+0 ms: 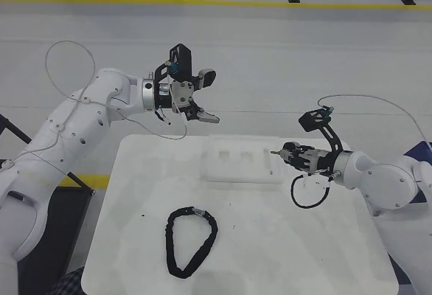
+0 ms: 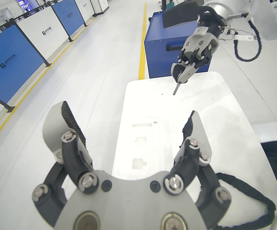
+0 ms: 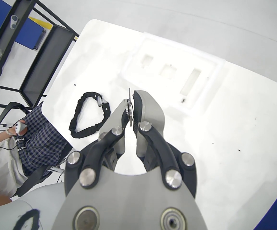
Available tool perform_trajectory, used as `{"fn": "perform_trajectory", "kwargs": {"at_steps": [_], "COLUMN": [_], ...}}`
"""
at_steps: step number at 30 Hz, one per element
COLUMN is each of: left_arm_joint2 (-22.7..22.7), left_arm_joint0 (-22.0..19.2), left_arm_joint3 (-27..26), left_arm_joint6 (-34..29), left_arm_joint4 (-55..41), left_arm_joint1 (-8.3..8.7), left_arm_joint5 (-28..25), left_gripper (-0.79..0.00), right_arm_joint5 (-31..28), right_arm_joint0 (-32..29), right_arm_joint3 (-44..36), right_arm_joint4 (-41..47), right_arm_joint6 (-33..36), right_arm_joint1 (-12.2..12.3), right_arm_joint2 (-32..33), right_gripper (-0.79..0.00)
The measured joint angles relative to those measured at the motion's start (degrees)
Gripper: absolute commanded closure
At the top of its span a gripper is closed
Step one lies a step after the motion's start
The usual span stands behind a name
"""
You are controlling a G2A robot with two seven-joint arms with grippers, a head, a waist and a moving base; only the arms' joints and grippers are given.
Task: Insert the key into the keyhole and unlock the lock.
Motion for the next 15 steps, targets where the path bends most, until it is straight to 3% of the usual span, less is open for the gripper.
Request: {"fn": "perform_trajectory", "kwargs": {"at_steps": [15], "left_arm_joint2": [0.0], "left_arm_joint0": [0.0], "left_arm_joint3": [0.0], "left_arm_joint6": [0.0], "left_arm_joint4": [0.0], "left_arm_joint1": [0.00], "left_arm_joint5": [0.0], "left_gripper": [-0.785], "right_arm_joint5": [-2.9], "right_arm_joint0": [-2.6], "right_arm_joint3": [-0.7], "right_arm_joint4": [2.9], "right_arm_joint6": [-2.5], "right_arm_joint1": [0.3], "right_arm_joint2": [2.6], "right_gripper": [0.000]}}
